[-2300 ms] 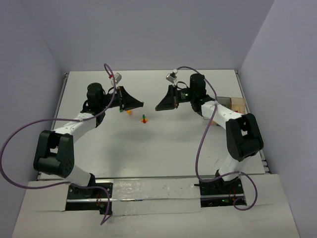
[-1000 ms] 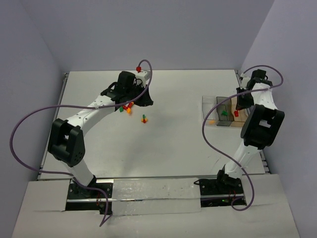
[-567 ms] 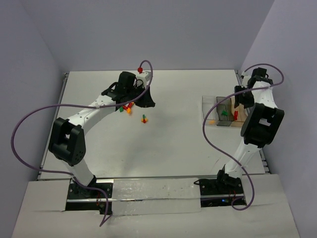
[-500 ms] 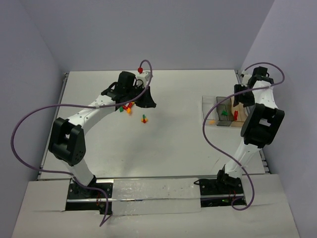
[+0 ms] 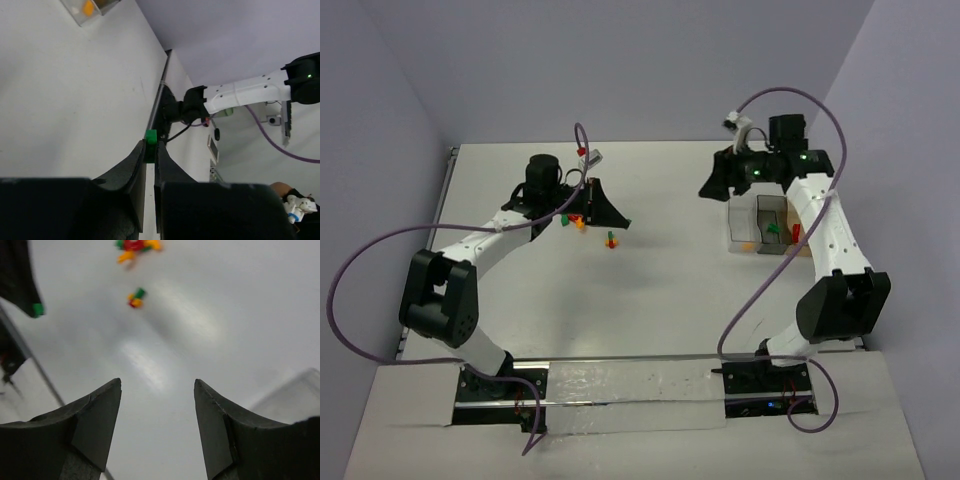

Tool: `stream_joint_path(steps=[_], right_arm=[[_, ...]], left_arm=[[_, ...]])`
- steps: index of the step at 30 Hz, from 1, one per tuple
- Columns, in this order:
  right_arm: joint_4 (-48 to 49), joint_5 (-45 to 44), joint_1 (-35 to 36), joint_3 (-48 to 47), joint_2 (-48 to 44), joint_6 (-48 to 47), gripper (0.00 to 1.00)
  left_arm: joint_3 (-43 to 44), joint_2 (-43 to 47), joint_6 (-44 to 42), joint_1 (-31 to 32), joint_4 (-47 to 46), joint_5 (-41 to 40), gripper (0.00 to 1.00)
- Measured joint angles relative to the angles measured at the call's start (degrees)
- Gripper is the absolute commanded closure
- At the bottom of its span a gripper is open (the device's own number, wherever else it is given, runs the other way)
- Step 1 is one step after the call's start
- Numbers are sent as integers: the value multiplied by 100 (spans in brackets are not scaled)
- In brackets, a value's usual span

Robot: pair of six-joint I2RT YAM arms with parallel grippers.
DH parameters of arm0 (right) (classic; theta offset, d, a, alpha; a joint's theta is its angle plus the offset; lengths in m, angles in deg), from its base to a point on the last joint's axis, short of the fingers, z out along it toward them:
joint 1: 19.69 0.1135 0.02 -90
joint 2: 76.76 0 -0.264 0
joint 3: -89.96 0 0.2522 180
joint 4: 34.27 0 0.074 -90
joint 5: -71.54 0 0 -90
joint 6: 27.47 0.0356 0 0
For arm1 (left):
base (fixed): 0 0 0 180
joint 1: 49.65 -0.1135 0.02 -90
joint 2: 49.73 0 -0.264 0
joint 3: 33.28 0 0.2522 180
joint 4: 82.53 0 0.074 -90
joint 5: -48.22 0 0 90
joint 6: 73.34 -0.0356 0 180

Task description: Sort the legos into containers by color

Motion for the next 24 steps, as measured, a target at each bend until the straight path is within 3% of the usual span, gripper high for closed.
stream_joint_path(steps=[6, 9, 14, 24], right_arm=[[1044, 99, 1490, 811, -565, 504, 29], [1276, -1, 2025, 857, -567, 502, 29], [1390, -117, 2541, 706, -486, 416, 29], [1408, -599, 3209, 292, -3, 178, 29]], left_arm=[[-121, 236, 1172, 9, -571, 63, 100], [-26, 227, 1537, 2, -328, -101, 100], [212, 209, 1992, -29, 193, -373, 100], [-175, 71, 3325, -63, -397, -219, 100]])
